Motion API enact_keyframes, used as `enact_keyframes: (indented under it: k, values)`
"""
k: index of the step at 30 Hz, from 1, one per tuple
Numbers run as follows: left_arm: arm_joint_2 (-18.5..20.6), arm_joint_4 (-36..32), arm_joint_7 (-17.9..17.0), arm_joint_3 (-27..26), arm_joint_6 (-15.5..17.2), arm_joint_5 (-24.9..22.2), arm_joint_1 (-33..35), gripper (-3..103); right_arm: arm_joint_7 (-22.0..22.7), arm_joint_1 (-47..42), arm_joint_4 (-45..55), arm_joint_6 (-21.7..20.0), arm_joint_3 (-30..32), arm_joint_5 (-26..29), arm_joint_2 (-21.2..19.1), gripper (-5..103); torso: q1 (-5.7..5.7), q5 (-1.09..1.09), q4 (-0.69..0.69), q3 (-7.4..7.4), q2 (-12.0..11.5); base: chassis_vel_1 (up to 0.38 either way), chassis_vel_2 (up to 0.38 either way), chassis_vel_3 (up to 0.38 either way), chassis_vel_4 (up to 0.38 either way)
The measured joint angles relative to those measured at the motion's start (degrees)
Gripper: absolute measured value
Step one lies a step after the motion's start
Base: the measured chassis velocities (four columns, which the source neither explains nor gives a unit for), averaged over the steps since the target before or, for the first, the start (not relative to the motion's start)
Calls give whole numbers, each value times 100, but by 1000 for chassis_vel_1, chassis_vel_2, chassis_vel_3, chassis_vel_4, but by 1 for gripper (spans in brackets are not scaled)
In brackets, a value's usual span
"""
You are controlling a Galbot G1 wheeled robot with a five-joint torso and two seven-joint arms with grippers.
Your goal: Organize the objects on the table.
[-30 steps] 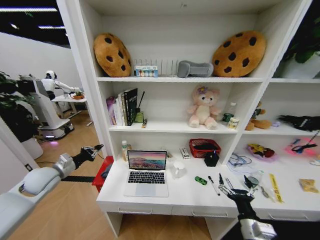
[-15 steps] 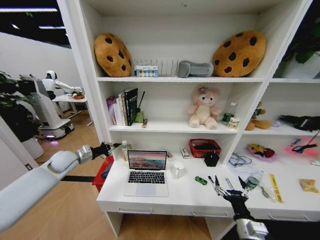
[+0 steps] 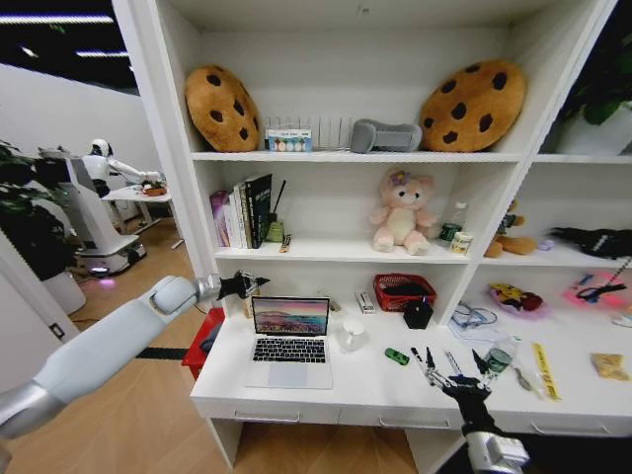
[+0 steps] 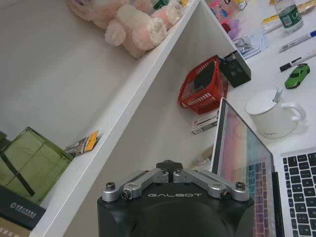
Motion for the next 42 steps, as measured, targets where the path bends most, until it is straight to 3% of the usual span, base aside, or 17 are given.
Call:
enact_keyframes:
  k: [17, 25, 42]
  values:
    - [-767, 948, 66, 282, -183, 481, -201, 0, -6, -47, -87, 105, 59, -11, 42, 100, 0, 0, -1, 0, 0, 0, 0, 0, 0]
    - [-669, 1076, 212, 341, -367, 702, -221, 0, -4, -32, -131, 113, 17, -23, 89, 100, 0, 0, 0, 0, 0, 0, 0, 0, 0]
    - [-407, 773, 366, 413, -364, 849, -186, 0, 14, 40, -175, 122, -45, -8, 141, 100, -1, -1, -1, -1, 1, 0, 0, 0, 0]
